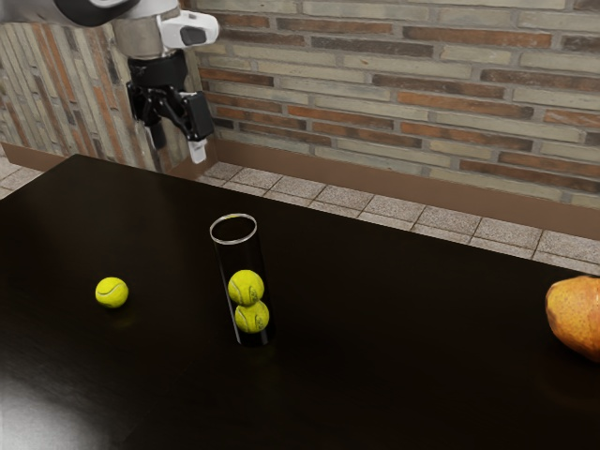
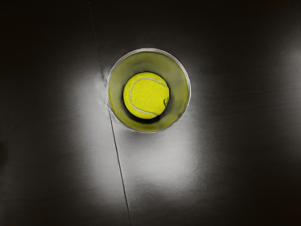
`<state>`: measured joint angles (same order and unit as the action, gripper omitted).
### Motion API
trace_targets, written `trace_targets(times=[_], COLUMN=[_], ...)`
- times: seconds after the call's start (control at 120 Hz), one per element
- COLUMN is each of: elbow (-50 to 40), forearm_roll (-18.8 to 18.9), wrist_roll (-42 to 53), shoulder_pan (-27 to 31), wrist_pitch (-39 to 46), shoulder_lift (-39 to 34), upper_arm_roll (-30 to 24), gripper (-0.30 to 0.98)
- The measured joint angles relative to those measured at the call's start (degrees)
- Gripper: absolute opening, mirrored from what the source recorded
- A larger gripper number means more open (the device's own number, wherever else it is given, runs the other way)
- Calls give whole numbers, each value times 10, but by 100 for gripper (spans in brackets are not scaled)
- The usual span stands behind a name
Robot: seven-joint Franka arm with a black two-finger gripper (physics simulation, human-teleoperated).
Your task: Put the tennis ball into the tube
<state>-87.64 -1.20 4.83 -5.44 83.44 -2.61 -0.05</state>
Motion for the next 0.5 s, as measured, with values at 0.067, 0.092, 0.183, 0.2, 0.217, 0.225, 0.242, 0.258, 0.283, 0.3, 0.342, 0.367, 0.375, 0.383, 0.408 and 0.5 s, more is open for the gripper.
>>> trace_targets(times=[0.067,0.092,0.183,0.2,0.217,0.225,0.242,0.258,0.283,0.3,0.342,0.367,0.375,0.383,0.408,0.5], elbow=[-3,-6,-85,-104,-126,-138,-161,-184,-218,-239,-289,-315,-324,-332,-351,-380], forearm_roll=[1,1,3,3,3,3,3,4,7,9,14,17,17,18,20,25], wrist_roll=[8,10,19,20,21,22,23,24,26,27,30,31,32,32,34,38], shoulder_pan=[3,1,-6,-6,-6,-5,-4,-4,-4,-4,-4,-4,-4,-4,-3,-3], wrist_pitch=[13,17,33,37,41,44,50,56,67,74,97,112,117,123,138,183], shoulder_lift=[1,-2,-63,-77,-92,-100,-115,-128,-146,-155,-169,-173,-174,-174,-173,-137], upper_arm_roll=[6,11,31,35,41,44,48,51,59,65,81,92,96,99,106,128], gripper=[69,69,69,69,69,69,69,69,69,69,69,69,69,69,69,69])
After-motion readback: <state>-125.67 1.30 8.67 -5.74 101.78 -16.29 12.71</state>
